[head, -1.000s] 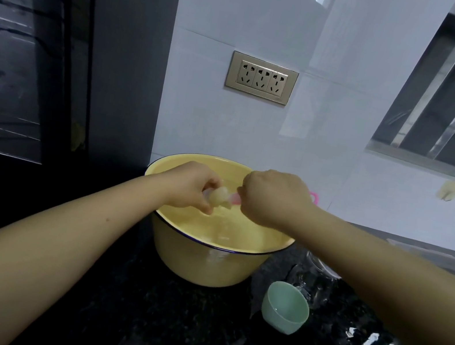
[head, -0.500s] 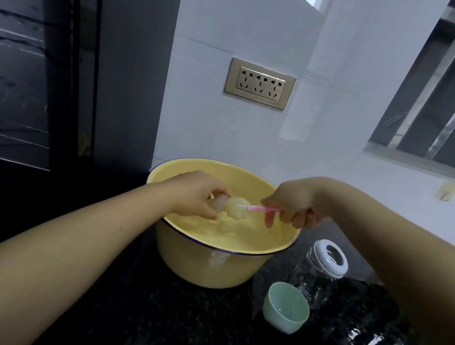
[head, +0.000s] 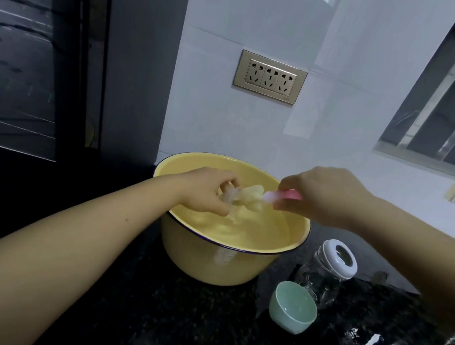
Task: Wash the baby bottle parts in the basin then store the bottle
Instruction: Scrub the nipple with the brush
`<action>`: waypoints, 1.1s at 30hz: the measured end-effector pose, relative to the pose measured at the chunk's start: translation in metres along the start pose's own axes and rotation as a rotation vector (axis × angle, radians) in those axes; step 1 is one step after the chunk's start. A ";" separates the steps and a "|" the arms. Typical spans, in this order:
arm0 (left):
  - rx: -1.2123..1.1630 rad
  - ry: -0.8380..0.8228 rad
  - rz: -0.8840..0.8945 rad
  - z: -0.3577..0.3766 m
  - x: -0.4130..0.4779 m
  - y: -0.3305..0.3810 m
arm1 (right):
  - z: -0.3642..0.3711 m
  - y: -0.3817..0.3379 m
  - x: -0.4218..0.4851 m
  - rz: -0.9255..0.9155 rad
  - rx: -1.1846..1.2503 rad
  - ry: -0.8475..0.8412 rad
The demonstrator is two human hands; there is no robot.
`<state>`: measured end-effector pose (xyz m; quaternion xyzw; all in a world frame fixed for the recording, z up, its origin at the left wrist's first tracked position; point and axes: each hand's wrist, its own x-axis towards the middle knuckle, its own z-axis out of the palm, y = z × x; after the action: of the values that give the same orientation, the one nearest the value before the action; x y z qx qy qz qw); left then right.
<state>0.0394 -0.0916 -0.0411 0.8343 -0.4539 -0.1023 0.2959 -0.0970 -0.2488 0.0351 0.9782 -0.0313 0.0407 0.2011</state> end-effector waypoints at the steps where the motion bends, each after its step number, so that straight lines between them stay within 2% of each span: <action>1: -0.008 0.002 -0.004 -0.001 0.000 0.000 | 0.002 0.002 -0.002 -0.032 -0.052 0.042; 5: 0.053 -0.052 -0.046 -0.001 0.001 -0.004 | 0.014 0.023 -0.010 -0.068 -0.183 0.092; 8: 0.110 -0.082 -0.064 0.001 0.006 -0.012 | 0.017 0.038 -0.014 0.068 -0.017 0.051; 10: 0.135 -0.084 -0.067 0.002 0.007 -0.015 | 0.018 0.035 -0.011 0.098 0.060 0.024; 13: 0.111 -0.118 -0.061 0.001 0.004 -0.012 | 0.019 0.012 -0.003 0.058 0.058 -0.020; 16: 0.185 -0.147 -0.059 0.002 0.003 -0.009 | 0.027 -0.014 0.005 0.000 -0.032 -0.059; 20: 0.218 -0.138 -0.106 0.002 0.005 -0.012 | 0.032 -0.029 0.010 -0.057 -0.070 -0.154; 23: 0.185 -0.084 -0.117 0.001 0.007 -0.012 | 0.028 -0.025 0.006 -0.053 -0.036 -0.160; 27: 0.106 -0.008 -0.107 0.000 0.008 -0.011 | 0.025 -0.009 0.001 0.085 0.124 -0.143; 33: -0.060 0.049 -0.230 -0.010 0.008 -0.010 | 0.030 0.003 -0.010 0.244 0.312 -0.040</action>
<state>0.0551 -0.0901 -0.0382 0.8739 -0.3446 -0.1284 0.3179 -0.1047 -0.2628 0.0073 0.9871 -0.1471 0.0497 0.0400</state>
